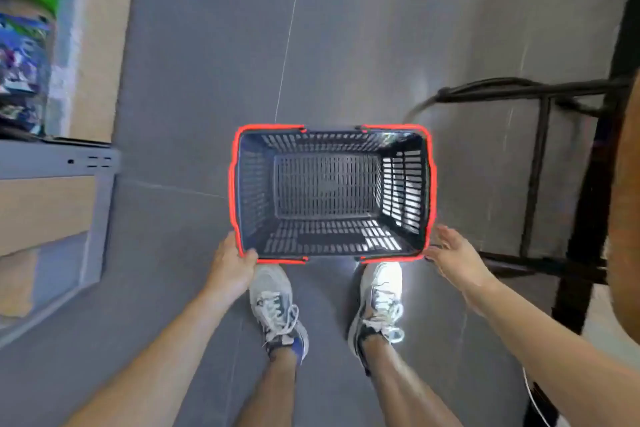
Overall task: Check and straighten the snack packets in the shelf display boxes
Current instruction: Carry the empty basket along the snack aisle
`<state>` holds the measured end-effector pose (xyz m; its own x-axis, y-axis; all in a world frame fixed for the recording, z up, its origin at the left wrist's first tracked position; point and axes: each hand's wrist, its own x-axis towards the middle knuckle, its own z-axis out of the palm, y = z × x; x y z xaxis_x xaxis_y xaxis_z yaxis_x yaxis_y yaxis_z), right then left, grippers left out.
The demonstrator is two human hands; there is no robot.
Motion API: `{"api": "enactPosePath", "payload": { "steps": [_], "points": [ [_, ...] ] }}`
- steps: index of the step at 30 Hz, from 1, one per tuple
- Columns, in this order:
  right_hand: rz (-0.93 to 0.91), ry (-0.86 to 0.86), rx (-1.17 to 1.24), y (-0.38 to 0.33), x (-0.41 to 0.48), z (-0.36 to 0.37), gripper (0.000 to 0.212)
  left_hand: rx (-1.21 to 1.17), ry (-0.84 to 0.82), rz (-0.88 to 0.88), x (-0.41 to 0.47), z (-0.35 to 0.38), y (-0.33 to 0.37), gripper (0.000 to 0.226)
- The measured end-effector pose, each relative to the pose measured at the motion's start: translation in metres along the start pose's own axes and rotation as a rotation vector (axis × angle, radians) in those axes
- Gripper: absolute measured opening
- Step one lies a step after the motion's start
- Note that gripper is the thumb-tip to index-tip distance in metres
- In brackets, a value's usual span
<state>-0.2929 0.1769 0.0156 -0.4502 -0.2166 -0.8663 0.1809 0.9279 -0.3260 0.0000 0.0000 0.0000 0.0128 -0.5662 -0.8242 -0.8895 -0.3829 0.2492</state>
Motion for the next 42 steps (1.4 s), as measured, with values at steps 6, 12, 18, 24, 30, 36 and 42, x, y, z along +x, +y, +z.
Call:
{"api": "enactPosePath", "payload": {
  "steps": [6, 12, 18, 24, 30, 36, 42],
  "points": [
    [0.190, 0.000, 0.189, 0.007, 0.038, 0.022, 0.037, -0.001, 0.138, -0.131, 0.034, 0.020, 0.002, 0.024],
    [0.109, 0.063, 0.220, -0.063, -0.027, -0.027, 0.038, 0.084, 0.253, -0.062, -0.038, -0.049, 0.036, 0.007],
    [-0.209, 0.153, 0.075, -0.178, -0.147, -0.116, 0.017, -0.036, 0.313, 0.015, -0.159, -0.165, 0.107, 0.009],
    [-0.430, 0.193, 0.040, -0.304, -0.242, -0.210, 0.008, -0.266, 0.352, 0.158, -0.238, -0.266, 0.218, 0.018],
    [-0.500, 0.339, 0.001, -0.413, -0.283, -0.259, 0.021, -0.320, 0.364, 0.364, -0.261, -0.347, 0.318, 0.028],
    [-0.565, 0.430, 0.078, -0.521, -0.298, -0.284, 0.012, -0.274, 0.357, 0.436, -0.249, -0.441, 0.423, 0.025],
    [-0.593, 0.460, 0.182, -0.621, -0.278, -0.319, 0.010, -0.366, 0.292, 0.495, -0.219, -0.508, 0.539, 0.019]
  ]
}}
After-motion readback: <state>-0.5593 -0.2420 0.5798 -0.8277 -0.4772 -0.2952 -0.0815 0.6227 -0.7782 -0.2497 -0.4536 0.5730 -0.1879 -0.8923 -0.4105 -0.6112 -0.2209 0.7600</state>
